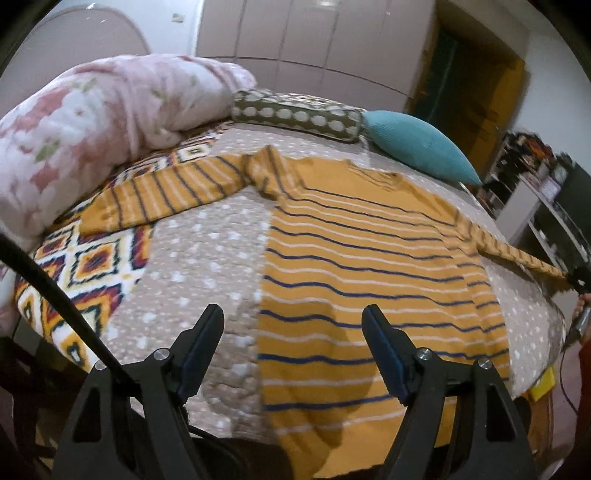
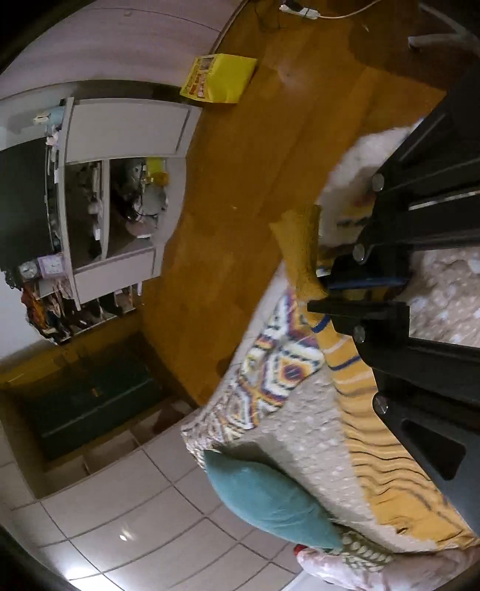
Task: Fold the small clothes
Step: 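Carry the sleeve across the sweater body with the right gripper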
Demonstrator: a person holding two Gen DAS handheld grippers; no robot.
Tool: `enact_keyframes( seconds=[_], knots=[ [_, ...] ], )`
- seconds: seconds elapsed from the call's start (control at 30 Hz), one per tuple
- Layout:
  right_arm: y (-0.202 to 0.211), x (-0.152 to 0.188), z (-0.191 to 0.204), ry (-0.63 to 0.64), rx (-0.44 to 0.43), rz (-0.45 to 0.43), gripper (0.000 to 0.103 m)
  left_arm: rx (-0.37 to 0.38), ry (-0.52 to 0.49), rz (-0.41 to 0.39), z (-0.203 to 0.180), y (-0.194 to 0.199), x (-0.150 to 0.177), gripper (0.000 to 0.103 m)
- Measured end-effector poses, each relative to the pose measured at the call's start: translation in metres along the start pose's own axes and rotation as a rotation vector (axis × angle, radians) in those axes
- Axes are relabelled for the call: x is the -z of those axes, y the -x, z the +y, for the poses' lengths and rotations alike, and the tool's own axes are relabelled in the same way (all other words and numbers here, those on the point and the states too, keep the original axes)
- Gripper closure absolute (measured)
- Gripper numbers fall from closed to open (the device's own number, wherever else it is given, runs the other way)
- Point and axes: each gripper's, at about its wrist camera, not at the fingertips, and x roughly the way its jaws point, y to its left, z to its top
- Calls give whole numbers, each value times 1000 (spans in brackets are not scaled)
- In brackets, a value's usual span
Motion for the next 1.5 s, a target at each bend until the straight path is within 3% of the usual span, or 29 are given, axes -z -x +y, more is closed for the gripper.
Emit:
enact_keyframes(
  seconds=[0.1,0.27,0.4,0.53,0.67,0.8,0.93,1.1,1.2,1.37,1.5],
  knots=[
    [8,-1,41,88,-5,-29,97,-7,36,-16,17,2,-2,27],
    [30,40,165,333,-189,-3,97,-18,72,-35,42,5,1,27],
    [46,119,292,569,-385,79,97,-18,99,-36,58,5,7,27],
    [56,200,384,727,-512,163,97,-21,137,-37,76,6,16,27],
    [59,275,455,861,-559,211,97,-30,182,-45,98,7,23,27],
    [46,345,511,1060,-517,249,96,-40,234,-52,119,8,29,27],
    [53,405,526,1289,-454,172,92,-52,284,-53,138,9,34,27],
    [102,467,529,1509,-591,141,87,-68,321,-46,152,7,35,27],
    [124,481,524,1519,-657,139,73,-71,340,-45,156,8,33,27],
    [145,480,519,1513,-698,130,71,-96,353,-55,159,10,34,27],
    [173,506,527,1586,-781,164,68,-94,384,-53,167,9,42,27]
  ],
)
